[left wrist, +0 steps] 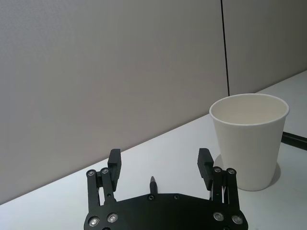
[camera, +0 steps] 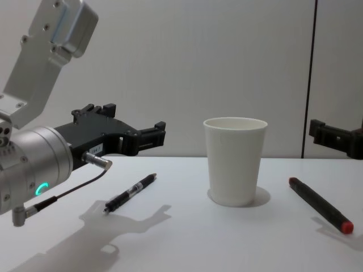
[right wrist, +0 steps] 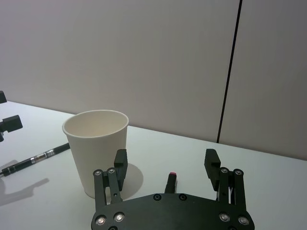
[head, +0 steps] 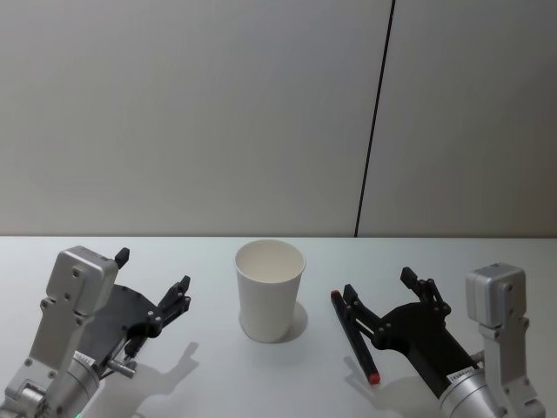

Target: Place the pen into the pen holder.

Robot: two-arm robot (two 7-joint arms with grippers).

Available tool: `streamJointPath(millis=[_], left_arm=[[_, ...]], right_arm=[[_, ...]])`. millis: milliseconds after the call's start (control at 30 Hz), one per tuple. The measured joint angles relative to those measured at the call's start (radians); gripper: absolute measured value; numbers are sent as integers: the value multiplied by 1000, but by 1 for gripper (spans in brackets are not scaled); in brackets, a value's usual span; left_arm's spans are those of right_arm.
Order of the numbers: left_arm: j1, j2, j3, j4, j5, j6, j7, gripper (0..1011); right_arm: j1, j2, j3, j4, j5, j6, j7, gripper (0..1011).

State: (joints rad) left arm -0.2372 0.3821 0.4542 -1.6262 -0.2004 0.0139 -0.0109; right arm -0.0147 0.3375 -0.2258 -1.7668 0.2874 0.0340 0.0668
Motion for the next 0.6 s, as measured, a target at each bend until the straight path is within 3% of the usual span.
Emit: streamJointPath(millis=[600], left_arm=[[0, 0, 0, 0, 0, 0, 0, 1003]], right_arm=[[0, 0, 0, 0, 0, 0, 0, 1001]])
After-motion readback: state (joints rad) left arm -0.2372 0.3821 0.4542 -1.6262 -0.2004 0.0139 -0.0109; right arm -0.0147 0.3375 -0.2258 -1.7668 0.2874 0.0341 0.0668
